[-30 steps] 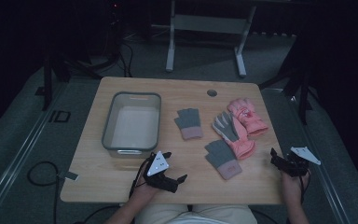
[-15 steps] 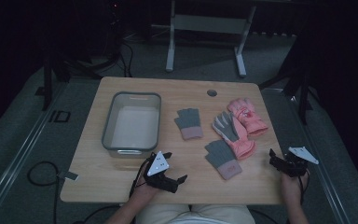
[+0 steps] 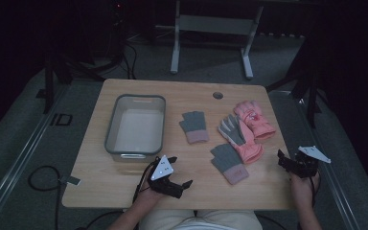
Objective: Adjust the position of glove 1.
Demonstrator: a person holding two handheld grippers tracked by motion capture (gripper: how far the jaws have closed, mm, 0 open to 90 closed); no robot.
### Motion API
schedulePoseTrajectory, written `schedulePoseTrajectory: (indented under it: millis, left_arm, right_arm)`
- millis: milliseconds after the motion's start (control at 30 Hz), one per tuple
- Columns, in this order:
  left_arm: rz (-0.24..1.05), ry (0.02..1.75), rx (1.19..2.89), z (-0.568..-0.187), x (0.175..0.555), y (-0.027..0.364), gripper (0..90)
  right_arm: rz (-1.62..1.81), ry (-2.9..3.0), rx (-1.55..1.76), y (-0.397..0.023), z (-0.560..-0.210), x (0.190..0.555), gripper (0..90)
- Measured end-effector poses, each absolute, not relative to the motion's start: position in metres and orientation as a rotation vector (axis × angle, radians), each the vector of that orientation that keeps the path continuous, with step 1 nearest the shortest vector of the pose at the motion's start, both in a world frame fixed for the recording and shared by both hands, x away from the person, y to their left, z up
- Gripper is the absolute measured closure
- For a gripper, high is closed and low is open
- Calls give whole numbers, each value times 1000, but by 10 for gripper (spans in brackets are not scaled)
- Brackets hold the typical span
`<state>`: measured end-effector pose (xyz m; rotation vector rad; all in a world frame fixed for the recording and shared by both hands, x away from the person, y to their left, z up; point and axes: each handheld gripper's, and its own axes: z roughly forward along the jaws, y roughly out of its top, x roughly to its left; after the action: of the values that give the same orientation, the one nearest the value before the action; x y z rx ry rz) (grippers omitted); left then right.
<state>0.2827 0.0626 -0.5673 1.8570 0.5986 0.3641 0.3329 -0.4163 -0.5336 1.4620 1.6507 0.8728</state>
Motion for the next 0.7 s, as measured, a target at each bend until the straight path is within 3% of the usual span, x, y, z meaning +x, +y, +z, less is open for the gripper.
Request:
schedulePoseTrajectory:
  millis: [500,700]
  left_arm:
    - [378,598,1856,-567,281,62,0]
    - [378,600,1855,-567,281,62,0]
  right_arm:
    - [959,1731,1460,-393,-491,348,186]
    - [969,1763,1486,-386,-486,356,160]
